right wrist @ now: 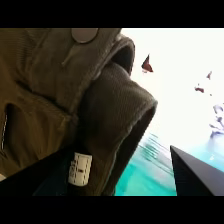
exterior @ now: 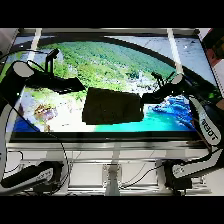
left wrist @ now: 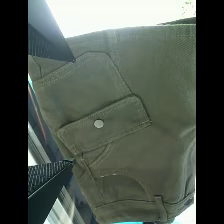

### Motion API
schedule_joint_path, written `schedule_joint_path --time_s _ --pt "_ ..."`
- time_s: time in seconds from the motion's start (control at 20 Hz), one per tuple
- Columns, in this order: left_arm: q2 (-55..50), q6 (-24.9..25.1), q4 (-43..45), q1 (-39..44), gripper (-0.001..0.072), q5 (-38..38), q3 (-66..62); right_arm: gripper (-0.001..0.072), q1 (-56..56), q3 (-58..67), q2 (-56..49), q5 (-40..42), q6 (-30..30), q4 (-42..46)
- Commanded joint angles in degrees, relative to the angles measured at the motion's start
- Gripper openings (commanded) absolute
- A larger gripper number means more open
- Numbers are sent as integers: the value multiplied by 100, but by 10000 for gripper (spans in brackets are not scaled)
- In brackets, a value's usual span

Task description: Fold the clothes and pants, and hang the long-sleeved shirts on hangers.

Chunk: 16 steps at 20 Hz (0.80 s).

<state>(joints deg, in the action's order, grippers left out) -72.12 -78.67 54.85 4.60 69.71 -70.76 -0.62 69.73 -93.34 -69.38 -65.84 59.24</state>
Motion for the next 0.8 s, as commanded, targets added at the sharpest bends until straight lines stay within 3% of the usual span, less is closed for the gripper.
schedule_joint_path --time_s 0.0,0.3,0.55,0.75 --pt "4 0 2 4 703 -2 -7 691 63 516 -2 -785 72 188" --pt "4 0 2 4 702 -2 -7 685 345 555 -7 -1088 11 278" --pt "4 0 2 4 703 -2 -4 684 494 553 -151 -332 -1108 603" --pt "4 2 2 4 702 -2 -4 650 487 549 -396 -323 -1314 678"
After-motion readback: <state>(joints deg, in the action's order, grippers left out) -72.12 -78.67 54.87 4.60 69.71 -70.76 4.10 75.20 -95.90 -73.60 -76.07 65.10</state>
